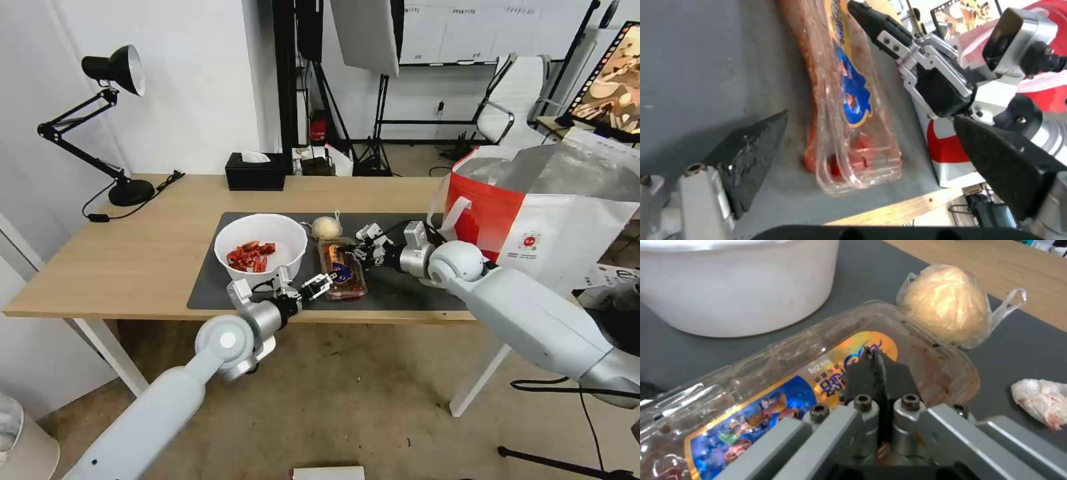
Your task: Pick up the trash from the table and place it into the takeout bag.
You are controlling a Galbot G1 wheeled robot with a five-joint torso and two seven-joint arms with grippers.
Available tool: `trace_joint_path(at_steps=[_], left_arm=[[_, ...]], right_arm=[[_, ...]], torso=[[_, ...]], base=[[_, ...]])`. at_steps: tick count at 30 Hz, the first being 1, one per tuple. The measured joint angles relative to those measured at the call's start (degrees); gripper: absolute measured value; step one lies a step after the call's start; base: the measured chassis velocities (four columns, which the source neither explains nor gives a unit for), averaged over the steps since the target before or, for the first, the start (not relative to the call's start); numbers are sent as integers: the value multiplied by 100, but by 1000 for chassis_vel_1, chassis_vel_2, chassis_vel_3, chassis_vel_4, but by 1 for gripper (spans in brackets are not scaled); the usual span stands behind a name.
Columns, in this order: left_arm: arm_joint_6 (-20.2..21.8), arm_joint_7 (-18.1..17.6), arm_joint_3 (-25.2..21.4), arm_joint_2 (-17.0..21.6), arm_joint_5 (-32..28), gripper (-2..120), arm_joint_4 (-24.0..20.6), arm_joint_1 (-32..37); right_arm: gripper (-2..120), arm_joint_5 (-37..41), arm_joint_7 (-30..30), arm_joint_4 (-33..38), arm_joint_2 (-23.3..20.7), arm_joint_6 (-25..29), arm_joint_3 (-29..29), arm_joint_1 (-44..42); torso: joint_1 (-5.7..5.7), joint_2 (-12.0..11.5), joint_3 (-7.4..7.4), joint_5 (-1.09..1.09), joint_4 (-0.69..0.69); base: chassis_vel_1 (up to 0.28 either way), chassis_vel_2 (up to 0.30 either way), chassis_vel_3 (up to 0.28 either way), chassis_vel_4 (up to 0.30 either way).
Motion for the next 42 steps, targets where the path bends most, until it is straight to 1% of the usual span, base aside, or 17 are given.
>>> trace_joint_path(at_steps=[8, 10, 12, 14, 15, 17, 18, 20, 21, 23, 27, 28, 30, 32, 33, 35, 42], left_arm=[[-30, -65, 77, -99, -1, 98, 157, -122], [-38, -85, 88, -102, -1, 87, 165, -125], [-40, -90, 107, -94, -1, 84, 165, -124], [-45, -106, 137, -55, 3, 71, 134, -98], [-45, -106, 137, -55, 3, 71, 134, -98], [-56, -110, 130, -58, 5, 62, 126, -74], [-56, -110, 130, -58, 5, 62, 126, -74], [-116, -124, 128, -74, 14, 50, 129, -55], [-116, -124, 128, -74, 14, 50, 129, -55], [-139, -131, 128, -80, 22, 38, 130, -44], [-149, -132, 127, -92, 37, 27, 139, -27], [-149, -132, 127, -92, 37, 27, 139, -27], [-157, -133, 127, -103, 49, 16, 145, -12], [-158, -133, 127, -108, 51, 12, 145, -8], [-163, -133, 121, -116, 52, 4, 145, 3], [-167, -133, 109, -117, 53, 0, 145, 8], [-196, -128, 46, -78, 56, 0, 44, 41]], right_arm=[[0, 23, -26, 9, -6, -32, -7, -15], [0, 57, -34, 25, -6, -72, -11, -31], [0, 70, -34, 30, -5, -82, -12, -35], [0, 91, -31, 50, -5, -96, -13, -35], [0, 91, -31, 50, -5, -96, -13, -35], [0, 93, -29, 63, -13, -110, -13, -33], [0, 93, -29, 63, -13, -110, -13, -33], [0, 93, -29, 70, -33, -125, -17, -43], [0, 93, -29, 70, -33, -125, -17, -43], [0, 93, -29, 87, -41, -133, -20, -80], [0, 93, -23, 112, -47, -135, -19, -127], [0, 93, -23, 112, -47, -135, -19, -127], [0, 96, -19, 127, -63, -135, -3, -152], [0, 109, -17, 140, -70, -135, 5, -163], [0, 167, -5, 175, -95, -135, 30, -187], [0, 201, 6, 200, -116, -138, 44, -207], [0, 508, 321, 416, -193, -104, 261, -443]], torso=[[0, 1, 0, 0, 0], [0, 0, 0, 0, 0], [0, 1, 0, 0, 0], [0, 0, 0, 0, 0], [0, 0, 0, 0, 0], [0, 1, 0, 0, 0], [0, 1, 0, 0, 0], [0, 1, 0, -1, 0], [0, 1, 0, -1, 0], [0, 0, 0, 0, 0], [0, 1, -1, 0, 0], [0, 1, -1, 0, 0], [0, 0, 0, 0, 0], [0, 1, 0, 0, 0], [0, 1, 0, 0, 0], [0, 1, 0, 0, 0], [0, 0, 0, 0, 0]], base=[[0, 0, 0, 0], [0, 0, 0, 0], [0, 0, 0, 0], [0, 0, 0, 0], [0, 0, 0, 0], [0, 0, 0, 0], [0, 0, 0, 0], [0, 0, 0, 0], [0, 0, 0, 0], [0, 0, 0, 0], [0, 0, 0, 0], [0, 0, 0, 0], [0, 0, 0, 0], [0, 0, 0, 0], [0, 0, 0, 0], [0, 0, 0, 0], [0, 0, 0, 0]])
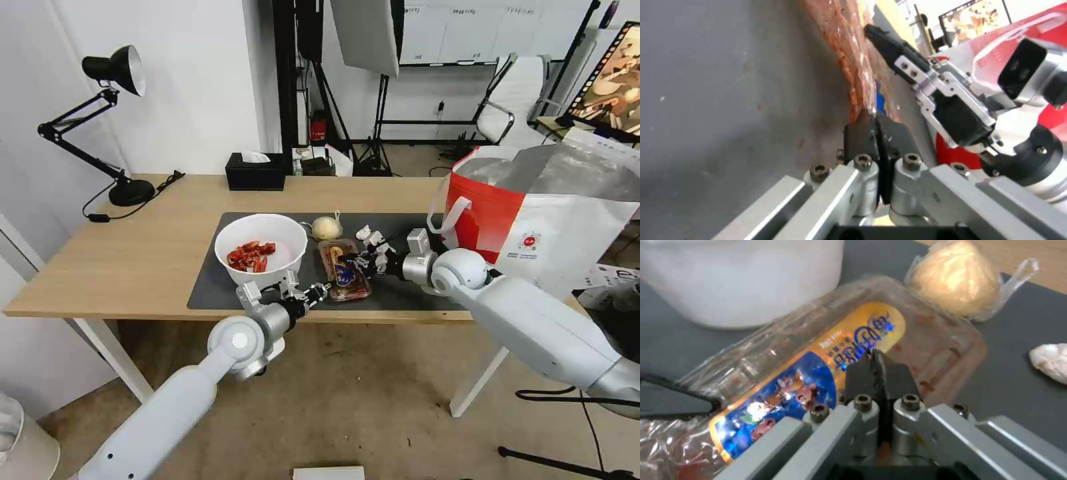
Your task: Pick up the trash from the table and place it into the takeout bag.
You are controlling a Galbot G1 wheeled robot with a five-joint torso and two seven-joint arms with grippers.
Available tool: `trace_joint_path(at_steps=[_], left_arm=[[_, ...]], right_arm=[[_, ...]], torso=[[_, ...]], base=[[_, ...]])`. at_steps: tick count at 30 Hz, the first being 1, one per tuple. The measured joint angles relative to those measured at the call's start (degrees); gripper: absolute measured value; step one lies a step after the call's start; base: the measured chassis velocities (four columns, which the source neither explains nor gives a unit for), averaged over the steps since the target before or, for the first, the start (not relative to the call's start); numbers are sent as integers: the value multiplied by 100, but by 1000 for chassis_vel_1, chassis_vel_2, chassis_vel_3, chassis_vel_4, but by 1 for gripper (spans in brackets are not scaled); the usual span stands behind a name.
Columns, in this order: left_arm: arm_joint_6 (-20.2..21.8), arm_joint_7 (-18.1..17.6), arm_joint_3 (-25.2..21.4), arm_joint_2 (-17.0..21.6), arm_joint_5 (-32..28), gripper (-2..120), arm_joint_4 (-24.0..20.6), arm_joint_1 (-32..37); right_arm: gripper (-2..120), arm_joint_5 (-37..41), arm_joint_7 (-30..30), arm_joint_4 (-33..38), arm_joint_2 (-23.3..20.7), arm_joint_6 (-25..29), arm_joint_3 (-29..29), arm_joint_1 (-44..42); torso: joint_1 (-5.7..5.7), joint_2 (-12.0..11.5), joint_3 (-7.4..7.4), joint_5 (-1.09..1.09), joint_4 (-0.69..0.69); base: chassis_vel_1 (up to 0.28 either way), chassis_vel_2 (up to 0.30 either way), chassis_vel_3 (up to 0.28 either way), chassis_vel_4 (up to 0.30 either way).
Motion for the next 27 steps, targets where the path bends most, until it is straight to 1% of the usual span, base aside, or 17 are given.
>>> trace_joint_path(at_steps=[1, 2, 3, 5, 7, 10, 11, 13, 14, 15, 16, 18, 21, 23, 25, 26, 27], left_arm=[[-8, 2, -16, 3, 2, 0, -25, 4], [-32, 7, -49, 9, 15, 0, -93, 7], [-32, 7, -49, 9, 15, 0, -93, 7], [-80, 16, -84, 73, 91, 0, -266, -3], [-88, 21, -84, 102, 118, 0, -328, -24], [-120, 42, -101, 221, 210, 0, -550, -226], [-120, 42, -101, 221, 210, 0, -550, -226], [-159, 47, -184, 266, 223, 0, -651, -394], [-159, 47, -184, 266, 223, 0, -651, -394], [-181, 69, -317, 311, 227, 0, -733, -505], [-227, 123, -449, 389, 232, 0, -811, -602], [-234, 134, -465, 411, 232, 0, -824, -632], [-267, 288, -448, 593, 229, 0, -773, -1334], [-268, 298, -372, 592, 228, 0, -715, -1529], [-317, 309, 84, 502, 293, 0, -462, -2325], [-317, 309, 84, 502, 293, 0, -462, -2325], [-353, 315, 274, 445, 394, 0, -357, -2584]], right_arm=[[0, 144, 92, 67, -8, 43, 83, -57], [5, 458, 310, 235, -16, 215, 316, -200], [5, 458, 310, 235, -16, 215, 316, -200], [15, 940, 766, 672, -63, 680, 924, -562], [18, 1028, 907, 829, -101, 819, 1112, -699], [34, 1251, 1397, 1735, -380, 1198, 2060, -1583], [34, 1251, 1397, 1735, -380, 1198, 2060, -1583], [44, 1249, 1613, 2334, -537, 1381, 2700, -2337], [44, 1249, 1613, 2334, -537, 1381, 2700, -2337], [48, 1240, 1751, 2689, -611, 1489, 3104, -2773], [54, 1214, 1829, 2950, -652, 1551, 3431, -3134], [56, 1203, 1839, 3011, -658, 1560, 3512, -3238], [74, 702, 1932, 3691, -633, 1590, 4509, -4712], [77, 493, 1969, 3781, -597, 1588, 4680, -4976], [89, -527, 2109, 4017, -447, 1588, 5157, -5737], [89, -527, 2109, 4017, -447, 1588, 5157, -5737], [92, -852, 2157, 4082, -377, 1613, 5279, -5972]], torso=[[0, 0, 0, 0, 0], [0, 0, 0, 0, 0], [0, 0, 0, 0, 0], [0, 0, 0, 0, 1], [0, 1, 0, -2, 2], [0, 1, -1, -1, 1], [0, 1, -1, -1, 1], [-1, 0, -1, 1, -3], [-1, 0, -1, 1, -3], [-1, 0, -1, 2, -6], [-1, 1, -2, -2, -3], [-2, 1, -2, -2, -1], [-2, 1, -2, -2, 2], [-2, 1, -1, -2, 2], [-1, 1, -1, 1, 0], [-1, 1, -1, 1, 0], [-1, 1, -1, 0, -1]], base=[[0, 0, 0, 0], [0, 0, 0, 0], [0, 0, 0, 0], [0, 0, 0, 0], [0, 0, 0, 0], [0, 0, 0, 0], [0, 0, 0, 0], [0, 0, 0, 0], [0, 0, 0, 0], [0, 0, 0, 0], [0, 0, 0, 0], [0, 0, 0, 0], [0, 0, 0, 0], [0, 0, 0, 0], [0, 0, 0, 0], [0, 0, 0, 0], [0, 0, 0, 0]])
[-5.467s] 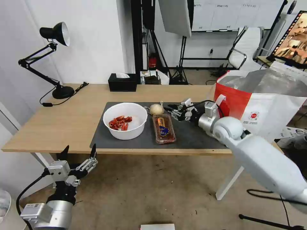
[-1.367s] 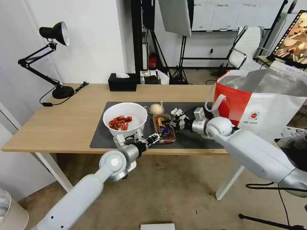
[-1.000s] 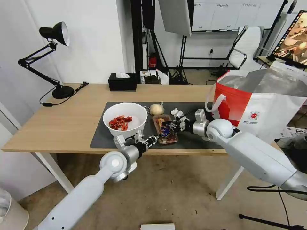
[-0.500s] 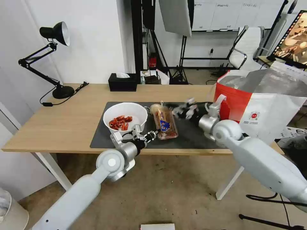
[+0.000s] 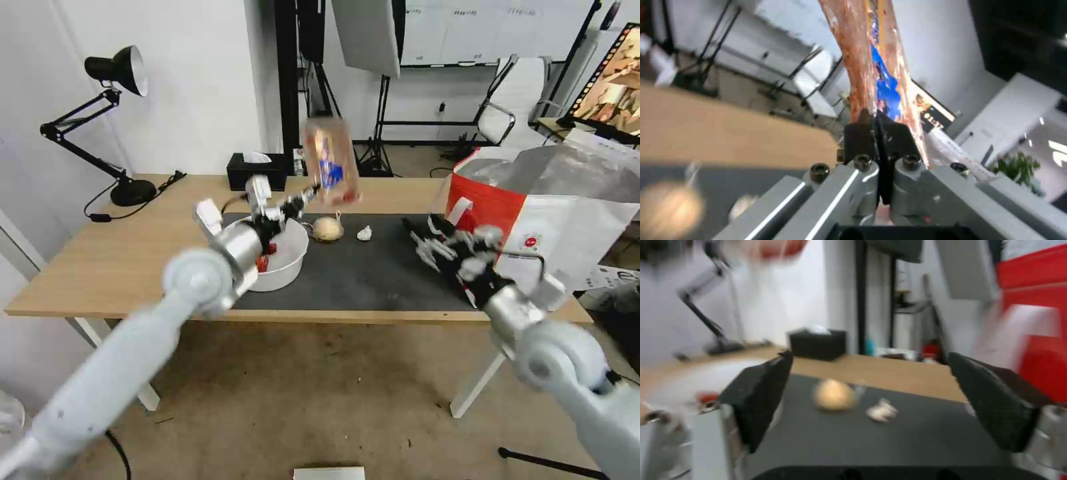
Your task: Pick up the trash from the table and place it into the takeout bag.
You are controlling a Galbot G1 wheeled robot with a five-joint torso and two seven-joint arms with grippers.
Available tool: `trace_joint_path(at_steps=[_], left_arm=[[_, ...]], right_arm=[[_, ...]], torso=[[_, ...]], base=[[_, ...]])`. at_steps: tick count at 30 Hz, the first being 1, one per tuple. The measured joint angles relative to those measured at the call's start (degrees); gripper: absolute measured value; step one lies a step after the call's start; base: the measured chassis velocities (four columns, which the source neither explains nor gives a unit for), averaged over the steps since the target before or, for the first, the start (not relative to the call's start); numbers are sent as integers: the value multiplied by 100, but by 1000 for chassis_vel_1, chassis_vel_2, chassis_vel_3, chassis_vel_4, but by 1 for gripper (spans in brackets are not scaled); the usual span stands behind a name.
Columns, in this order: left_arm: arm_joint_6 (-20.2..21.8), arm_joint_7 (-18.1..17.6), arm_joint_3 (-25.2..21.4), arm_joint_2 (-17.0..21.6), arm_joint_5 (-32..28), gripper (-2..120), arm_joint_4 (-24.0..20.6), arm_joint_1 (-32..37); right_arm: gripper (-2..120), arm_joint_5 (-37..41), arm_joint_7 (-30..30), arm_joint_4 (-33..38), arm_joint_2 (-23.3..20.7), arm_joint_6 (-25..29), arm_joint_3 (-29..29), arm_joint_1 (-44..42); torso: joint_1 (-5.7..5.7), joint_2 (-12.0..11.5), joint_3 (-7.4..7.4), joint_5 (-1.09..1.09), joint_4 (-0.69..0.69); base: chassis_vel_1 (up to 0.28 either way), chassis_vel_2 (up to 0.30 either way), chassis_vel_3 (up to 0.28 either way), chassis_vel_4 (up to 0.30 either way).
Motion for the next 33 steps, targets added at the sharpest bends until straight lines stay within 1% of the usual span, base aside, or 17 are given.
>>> trace_joint_path(at_steps=[1, 3, 4, 6, 7, 9, 10, 12, 14, 15, 16, 17, 19, 20, 22, 27, 33], left_arm=[[-80, 28, 381, -147, 284, 0, 229, -471], [-167, 89, 790, -377, 610, 0, 515, -916], [-167, 89, 790, -377, 610, 0, 515, -916], [-274, 187, 1299, -774, 1014, 0, 994, -1557], [-274, 187, 1299, -774, 1014, 0, 994, -1557], [-357, 353, 1705, -1131, 1406, 0, 1468, -2109], [-399, 528, 2005, -1400, 1712, 0, 1832, -2507], [-413, 598, 2103, -1485, 1826, 0, 1948, -2628], [-451, 856, 2415, -1790, 2278, 0, 2332, -2987], [-534, 1129, 2746, -2082, 2865, 0, 2805, -3292], [-534, 1129, 2746, -2082, 2865, 0, 2805, -3292], [-584, 1300, 2930, -2242, 3238, 0, 3090, -3439], [-781, 1842, 3336, -2651, 4165, 0, 3862, -3728], [-781, 1842, 3336, -2651, 4165, 0, 3862, -3728], [-911, 2218, 3569, -2945, 4623, 0, 4379, -3849], [-974, 2544, 3710, -3286, 4762, 0, 4849, -3904], [-982, 2940, 3842, -3389, 4879, 0, 4956, -3984]], right_arm=[[98, -545, 124, 126, 172, 67, 183, -466], [100, -1046, 215, 241, 400, 145, 343, -969], [100, -1046, 215, 241, 400, 145, 343, -969], [100, -1610, 234, 271, 714, 288, 463, -1444], [100, -1610, 234, 271, 714, 288, 463, -1444], [100, -1834, 230, 263, 926, 384, 486, -1702], [100, -1931, 222, 231, 1040, 429, 486, -1795], [100, -1967, 218, 216, 1077, 451, 485, -1815], [100, -2077, 190, 165, 1176, 511, 466, -1846], [100, -2131, 144, 141, 1236, 529, 431, -1857], [100, -2131, 144, 141, 1236, 529, 431, -1857], [100, -2155, 127, 136, 1250, 530, 410, -1855], [100, -2206, 100, 131, 1254, 530, 370, -1839], [100, -2206, 100, 131, 1254, 530, 370, -1839], [100, -2246, 83, 110, 1252, 530, 351, -1828], [100, -2289, 45, 64, 1234, 548, 332, -1851], [100, -2297, -29, -1, 1185, 606, 309, -1860]], torso=[[1, 0, 0, 1, 0], [1, 0, 0, 1, 0], [1, 0, 0, 1, 0], [1, 0, 0, 1, -2], [1, 0, 0, 1, -2], [1, 0, 0, 3, -2], [1, -1, 1, 1, -2], [1, -1, 0, 2, -2], [1, -1, 0, 2, -1], [1, 0, 0, 2, -2], [1, 0, 0, 2, -2], [1, 0, 0, 2, -2], [2, -1, 1, 2, 0], [2, -1, 1, 2, 0], [2, -1, 1, 1, 0], [2, -1, 1, 2, 0], [2, -1, 1, 0, 1]], base=[[0, 0, 0, 0], [0, 0, 0, 0], [0, 0, 0, 0], [0, 0, 0, 0], [0, 0, 0, 0], [0, 0, 0, 0], [0, 0, 0, 0], [0, 0, 0, 0], [0, 0, 0, 0], [0, 0, 0, 0], [0, 0, 0, 0], [0, 0, 0, 0], [0, 0, 0, 0], [0, 0, 0, 0], [0, 0, 0, 0], [0, 0, 0, 0], [0, 0, 0, 0]])
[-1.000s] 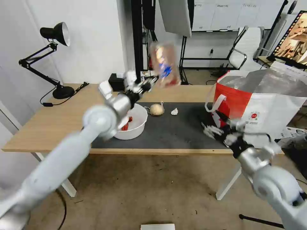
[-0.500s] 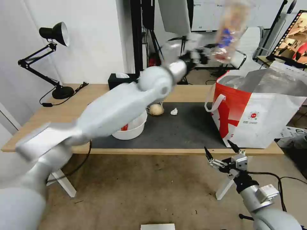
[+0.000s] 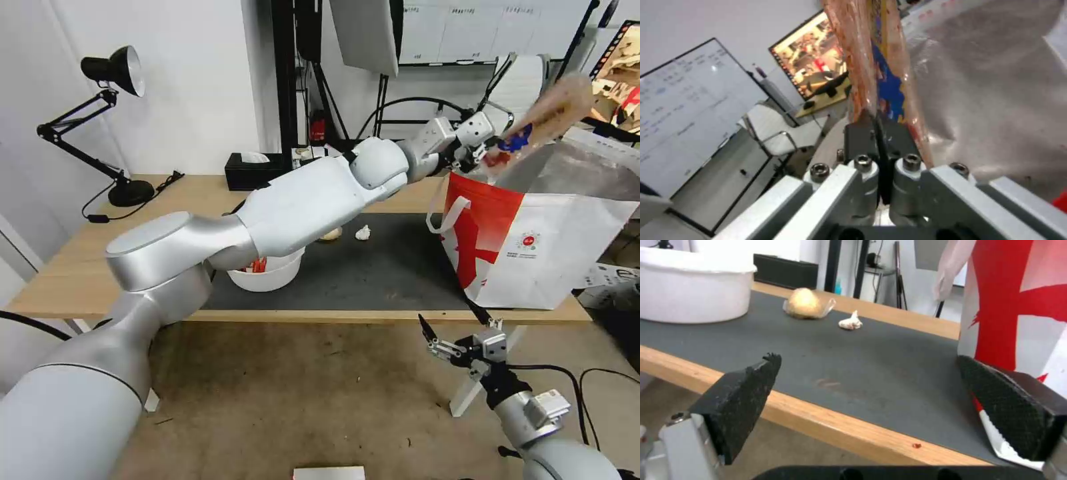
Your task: Pick up the trash from the table and place it into the takeout bag.
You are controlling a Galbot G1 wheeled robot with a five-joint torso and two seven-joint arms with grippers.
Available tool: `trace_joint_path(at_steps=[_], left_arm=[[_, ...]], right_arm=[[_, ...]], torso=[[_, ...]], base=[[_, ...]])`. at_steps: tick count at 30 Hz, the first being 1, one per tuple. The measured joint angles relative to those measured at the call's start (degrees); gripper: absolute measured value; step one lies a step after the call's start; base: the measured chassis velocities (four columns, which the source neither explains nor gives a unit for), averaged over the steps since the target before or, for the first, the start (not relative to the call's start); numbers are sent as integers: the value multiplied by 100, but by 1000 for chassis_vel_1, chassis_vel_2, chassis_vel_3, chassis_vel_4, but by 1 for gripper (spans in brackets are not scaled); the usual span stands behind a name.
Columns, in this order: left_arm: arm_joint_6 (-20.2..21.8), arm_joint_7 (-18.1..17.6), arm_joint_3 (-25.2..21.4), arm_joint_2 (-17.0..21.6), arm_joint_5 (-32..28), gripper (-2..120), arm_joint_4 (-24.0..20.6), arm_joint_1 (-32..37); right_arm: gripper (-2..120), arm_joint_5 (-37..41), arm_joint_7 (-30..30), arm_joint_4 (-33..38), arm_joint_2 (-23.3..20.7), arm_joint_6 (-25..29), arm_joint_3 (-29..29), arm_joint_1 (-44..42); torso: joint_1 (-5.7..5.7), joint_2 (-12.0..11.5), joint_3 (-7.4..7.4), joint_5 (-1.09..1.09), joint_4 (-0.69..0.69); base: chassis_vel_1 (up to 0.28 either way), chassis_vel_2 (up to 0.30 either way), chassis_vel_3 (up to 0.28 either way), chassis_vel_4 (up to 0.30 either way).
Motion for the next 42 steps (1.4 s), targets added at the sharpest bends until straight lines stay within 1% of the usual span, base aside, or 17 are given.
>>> trace_joint_path(at_steps=[12, 14, 16, 17, 21, 24, 25, 29, 31, 33, 35, 37, 38, 39, 40, 41, 42], left_arm=[[-42, -12, 176, 10, 13, 0, -84, 15], [-40, -128, 176, 78, -34, 12, -220, 30], [-34, -157, 176, 106, -50, 14, -270, 30], [-24, -193, 181, 149, -65, 22, -341, 30], [-11, -298, 216, 262, -96, 31, -496, 30], [22, -446, 235, 478, -169, 46, -706, 31], [22, -446, 235, 478, -169, 46, -706, 31], [168, -798, 153, 896, -438, 66, -1352, 122], [189, -854, 127, 948, -498, 67, -1465, 146], [287, -1121, -12, 1257, -752, 79, -2036, 307], [313, -1212, -48, 1372, -804, 81, -2189, 357], [429, -1754, -265, 2087, -931, 94, -2984, 750], [429, -1754, -265, 2087, -931, 94, -2984, 750], [443, -1843, -319, 2239, -937, 95, -3128, 855], [467, -2028, -538, 2813, -930, 98, -3607, 1255], [473, -2061, -728, 3234, -875, 99, -3930, 1590], [473, -2061, -728, 3234, -875, 99, -3930, 1590]], right_arm=[[100, 46, -15, 0, -24, 2, -34, -1], [100, 54, -17, -4, -30, 3, -37, -9], [100, 57, -17, -8, -32, 2, -46, -7], [100, 62, -17, -16, -31, -1, -61, 4], [100, 68, -16, -20, -30, -11, -91, 31], [100, 70, -13, -31, -26, -22, -101, 39], [100, 70, -13, -31, -26, -22, -101, 39], [100, 134, -6, 14, -10, -25, -43, -23], [100, 156, -1, 45, 3, -25, -23, -54], [100, 337, 127, 235, 84, -30, 44, -161], [100, 395, 165, 281, 88, -38, 46, -163], [100, 683, 345, 478, 87, -70, 48, -157], [100, 683, 345, 478, 87, -70, 48, -157], [100, 759, 381, 522, 77, -76, 50, -159], [100, 953, 477, 629, 46, -89, 58, -171], [100, 1073, 521, 693, 18, -95, 73, -189], [100, 1073, 521, 693, 18, -95, 73, -189]], torso=[[0, 0, 0, 0, -1], [0, 0, 0, -1, 0], [0, 0, 0, -1, 0], [0, 0, 0, -1, -1], [0, 0, 0, -1, -1], [0, 0, 0, -2, 0], [0, 0, 0, -2, 0], [0, 0, 0, -1, 1], [0, 0, 0, -2, 1], [0, 1, -1, -2, -6], [-1, 1, -1, -2, -6], [-1, 1, -1, -2, -3], [-1, 1, -1, -2, -3], [0, 1, -1, -2, -2], [0, 1, -1, -5, 0], [0, 1, 0, -5, 0], [0, 1, 0, -5, 0]], base=[[0, 0, 0, 0], [0, 0, 0, 0], [0, 0, 0, 0], [0, 0, 0, 0], [0, 0, 0, 0], [0, 0, 0, 0], [0, 0, 0, 0], [0, 0, 0, 0], [0, 0, 0, 0], [0, 0, 0, 0], [0, 0, 0, 0], [0, 0, 0, 0], [0, 0, 0, 0], [0, 0, 0, 0], [0, 0, 0, 0], [0, 0, 0, 0], [0, 0, 0, 0]])
